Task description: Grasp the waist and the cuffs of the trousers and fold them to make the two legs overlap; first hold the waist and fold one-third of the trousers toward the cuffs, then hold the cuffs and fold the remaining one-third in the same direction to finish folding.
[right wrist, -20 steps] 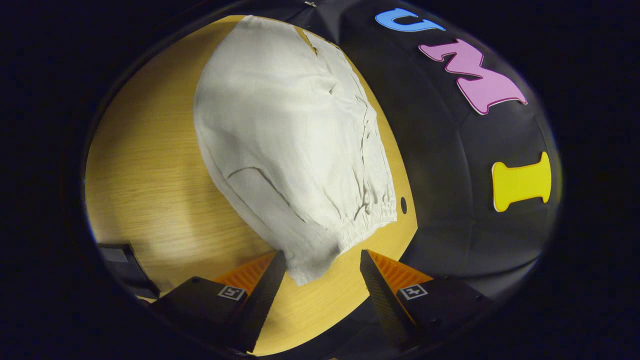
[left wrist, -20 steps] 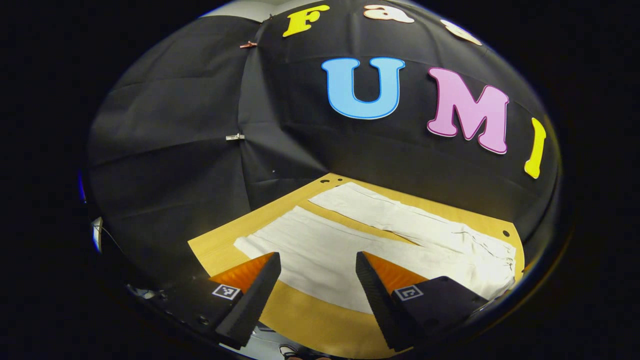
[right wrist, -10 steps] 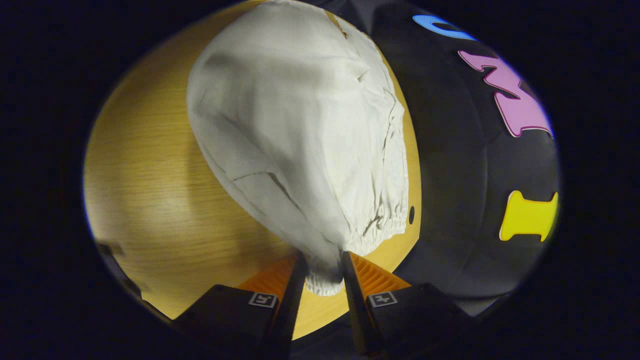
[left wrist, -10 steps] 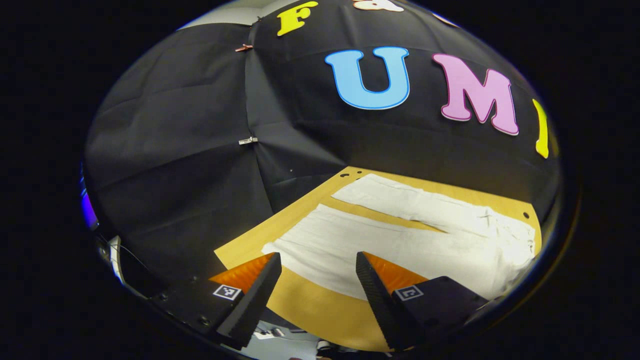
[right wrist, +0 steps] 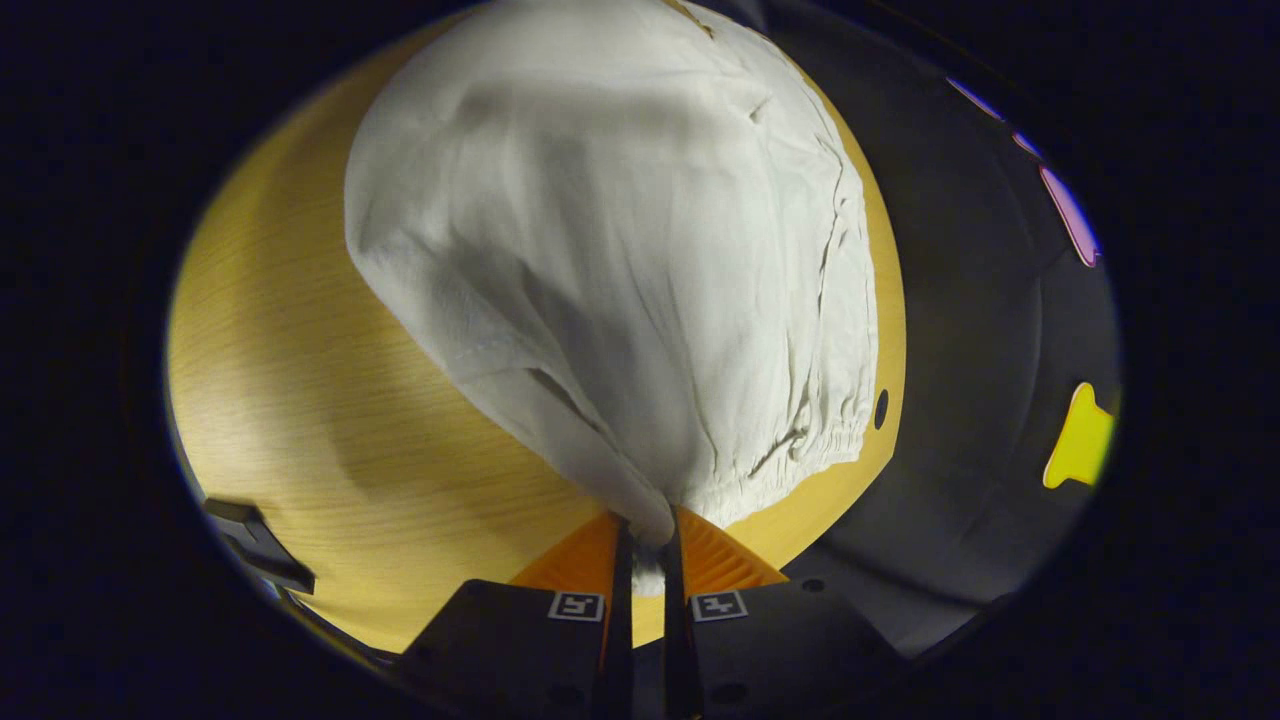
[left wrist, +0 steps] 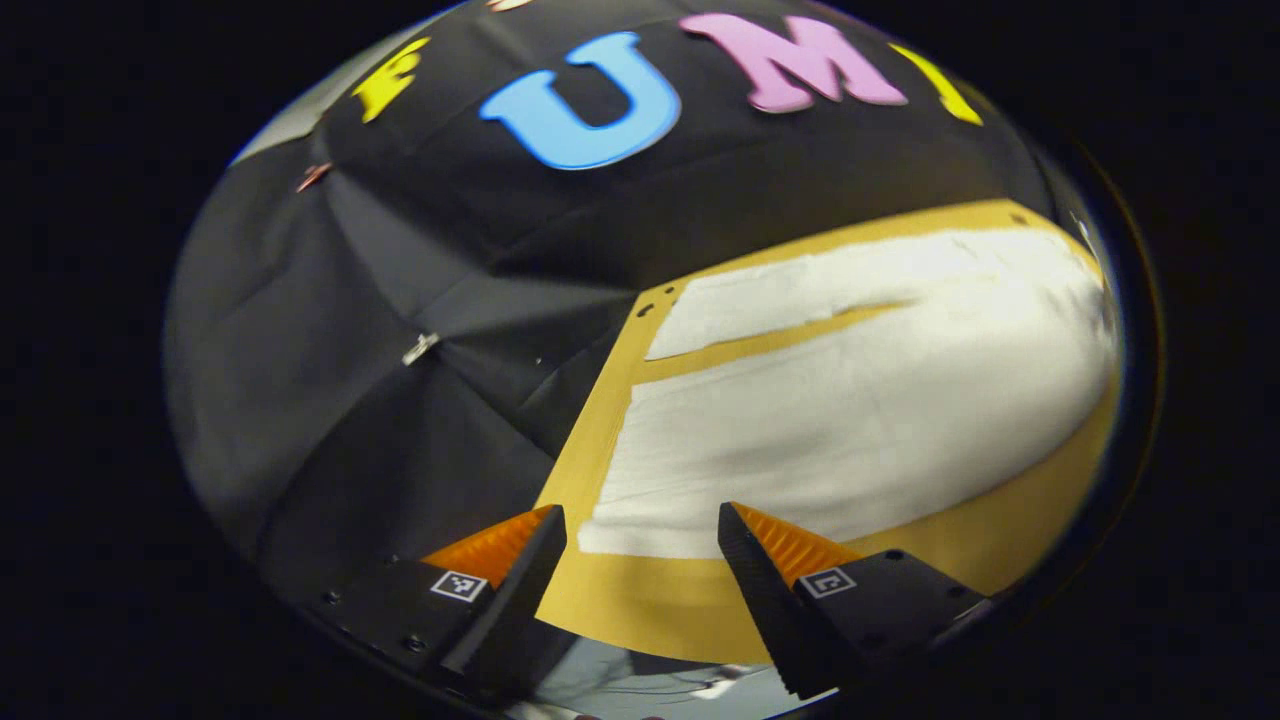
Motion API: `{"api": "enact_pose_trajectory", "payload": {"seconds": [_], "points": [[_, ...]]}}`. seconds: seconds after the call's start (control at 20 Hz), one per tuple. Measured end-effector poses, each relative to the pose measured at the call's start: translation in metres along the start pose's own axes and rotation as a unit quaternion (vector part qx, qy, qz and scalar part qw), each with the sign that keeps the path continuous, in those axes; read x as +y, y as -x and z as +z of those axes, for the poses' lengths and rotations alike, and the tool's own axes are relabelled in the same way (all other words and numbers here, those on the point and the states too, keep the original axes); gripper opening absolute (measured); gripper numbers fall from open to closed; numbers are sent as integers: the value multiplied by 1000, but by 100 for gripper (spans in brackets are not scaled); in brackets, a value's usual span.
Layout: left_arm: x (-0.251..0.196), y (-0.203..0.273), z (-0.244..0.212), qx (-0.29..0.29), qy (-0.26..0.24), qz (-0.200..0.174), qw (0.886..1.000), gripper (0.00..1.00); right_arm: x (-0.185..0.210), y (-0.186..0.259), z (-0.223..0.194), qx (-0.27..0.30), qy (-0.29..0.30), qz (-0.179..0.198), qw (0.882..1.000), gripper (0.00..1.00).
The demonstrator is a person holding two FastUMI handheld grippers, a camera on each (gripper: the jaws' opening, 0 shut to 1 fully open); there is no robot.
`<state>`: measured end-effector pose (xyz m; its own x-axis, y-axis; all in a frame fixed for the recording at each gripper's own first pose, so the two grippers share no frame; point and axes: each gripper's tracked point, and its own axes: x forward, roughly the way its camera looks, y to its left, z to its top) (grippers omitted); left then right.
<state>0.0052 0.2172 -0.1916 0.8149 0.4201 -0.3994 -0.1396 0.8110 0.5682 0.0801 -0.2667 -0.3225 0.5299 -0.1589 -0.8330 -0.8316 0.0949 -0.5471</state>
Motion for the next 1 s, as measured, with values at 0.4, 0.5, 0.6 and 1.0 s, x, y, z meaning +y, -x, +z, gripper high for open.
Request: {"api": "enact_pose_trajectory", "payload": {"seconds": [0.4,0.5,0.6,1.0], "points": [[50,-77,-90,91,-209,-54,972,96,2,3,6,16,-26,33,999,5],[53,-87,-100,100,-237,-73,964,96,2,3,5,17,-22,30,999,5],[52,-95,-104,99,-276,-102,951,96,3,4,5,17,-16,27,999,5],[28,-124,-84,68,-460,-209,861,72,5,6,2,17,-14,28,999,5]]}}
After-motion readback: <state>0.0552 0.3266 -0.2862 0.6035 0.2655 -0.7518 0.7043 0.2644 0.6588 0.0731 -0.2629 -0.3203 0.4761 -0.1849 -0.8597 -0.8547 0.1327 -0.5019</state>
